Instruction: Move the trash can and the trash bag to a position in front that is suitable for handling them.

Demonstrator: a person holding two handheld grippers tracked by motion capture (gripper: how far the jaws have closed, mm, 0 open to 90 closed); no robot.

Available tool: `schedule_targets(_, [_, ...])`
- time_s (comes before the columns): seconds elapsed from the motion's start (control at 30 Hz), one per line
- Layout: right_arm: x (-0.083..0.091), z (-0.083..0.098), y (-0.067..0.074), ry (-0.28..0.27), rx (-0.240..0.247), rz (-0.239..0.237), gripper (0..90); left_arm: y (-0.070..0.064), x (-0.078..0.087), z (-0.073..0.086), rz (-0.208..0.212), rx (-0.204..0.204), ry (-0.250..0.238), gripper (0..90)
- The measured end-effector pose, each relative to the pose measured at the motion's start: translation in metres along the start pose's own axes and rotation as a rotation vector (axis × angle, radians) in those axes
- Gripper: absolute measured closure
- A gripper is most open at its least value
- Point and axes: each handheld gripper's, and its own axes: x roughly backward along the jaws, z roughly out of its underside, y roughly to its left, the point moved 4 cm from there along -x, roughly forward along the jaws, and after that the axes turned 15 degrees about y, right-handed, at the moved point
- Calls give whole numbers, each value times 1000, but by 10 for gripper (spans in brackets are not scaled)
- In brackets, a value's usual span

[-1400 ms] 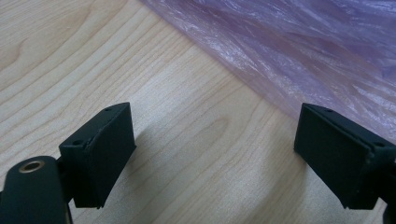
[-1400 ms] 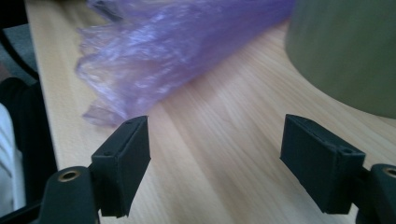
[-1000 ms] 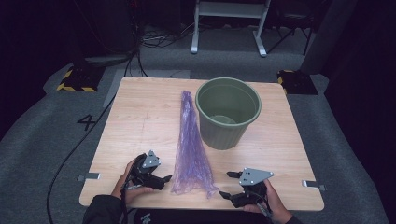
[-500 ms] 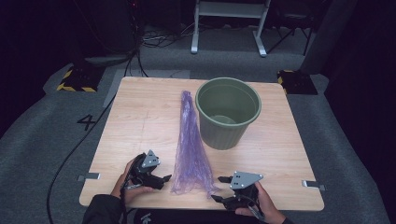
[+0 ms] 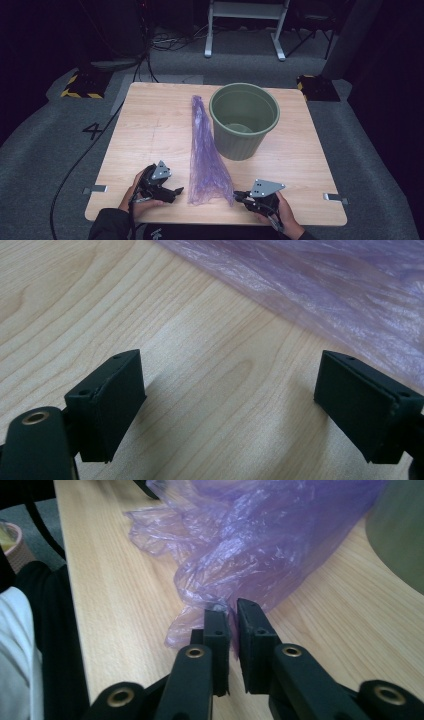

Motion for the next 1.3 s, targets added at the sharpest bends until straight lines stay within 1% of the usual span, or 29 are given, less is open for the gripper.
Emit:
schedule_targets(0.13, [3, 6, -7, -1, -7, 11, 872, 0, 0, 0, 0, -2, 1, 123])
schedule_targets(0.27, [13, 18, -21, -13, -43, 20, 877, 1, 0, 1, 3, -8, 0, 123])
schedule_targets(0.3, [17, 21, -26, -21, -55, 17, 876, 1, 0, 1, 3, -8, 0, 123])
schedule_targets(0.37, [25, 27, -36, -47, -101, 7, 875, 1, 0, 1, 3, -7, 1, 123])
schedule_targets(0.43, [31, 33, -46, -60, -128, 27, 876, 1, 0, 1, 3, -8, 0, 123])
schedule_targets(0.5, [36, 40, -58, -64, -170, 44, 876, 1, 0, 1, 3, -8, 0, 122])
schedule_targets(0.53, [36, 40, -58, -64, -170, 44, 876, 1, 0, 1, 3, -8, 0, 123])
schedule_targets(0.57, [40, 46, -69, -55, -197, 73, 874, 1, 0, 1, 3, -8, 1, 123])
schedule_targets(0.63, [41, 51, -77, -45, -211, 98, 874, 1, 0, 1, 3, -8, 1, 122])
schedule_targets(0.67, [43, 54, -83, -42, -234, 111, 874, 1, 0, 1, 3, -9, 1, 123])
schedule_targets(0.7, [44, 55, -86, -40, -246, 116, 873, 1, 0, 1, 3, -8, 1, 122])
schedule_targets(0.73, [45, 57, -89, -35, -253, 129, 872, 2, 0, 1, 3, -7, 1, 122])
schedule_targets(0.77, [46, 59, -94, -22, -254, 156, 871, 2, 0, 1, 3, -9, -1, 122])
schedule_targets(0.8, [47, 61, -97, -15, -254, 172, 869, 2, 1, 1, 4, -9, 0, 122])
schedule_targets(0.83, [49, 64, -102, -9, -266, 188, 867, 3, 1, 1, 3, -7, 1, 122])
schedule_targets(0.9, [52, 69, -110, -12, -295, 197, 852, 4, 1, 2, 1, 0, -1, 122])
schedule_targets(0.93, [55, 72, -115, -11, -306, 210, 848, 5, 1, 3, 0, 2, 1, 122])
schedule_targets(1.0, [59, 76, -121, -21, -320, 218, 841, 5, 2, 3, -3, 6, 0, 122])
schedule_targets(1.07, [63, 80, -128, -17, -336, 249, 831, 6, 2, 3, -8, 8, 3, 122])
schedule_targets(1.13, [66, 83, -135, -17, -357, 267, 805, 6, 2, 3, -9, 13, 3, 122])
schedule_targets(1.17, [67, 84, -138, -8, -366, 283, 801, 6, 2, 3, -9, 14, 3, 122])
schedule_targets(1.2, [67, 84, -138, -8, -366, 283, 801, 6, 2, 3, -9, 14, 3, 122])
schedule_targets(1.23, [69, 86, -145, -7, -368, 303, 792, 6, 2, 3, -9, 15, 3, 122])
schedule_targets(1.27, [69, 87, -147, -6, -370, 313, 781, 6, 2, 3, -9, 15, 3, 122])
schedule_targets(1.3, [69, 88, -149, 2, -372, 323, 744, 6, 2, 3, -10, 15, 3, 122])
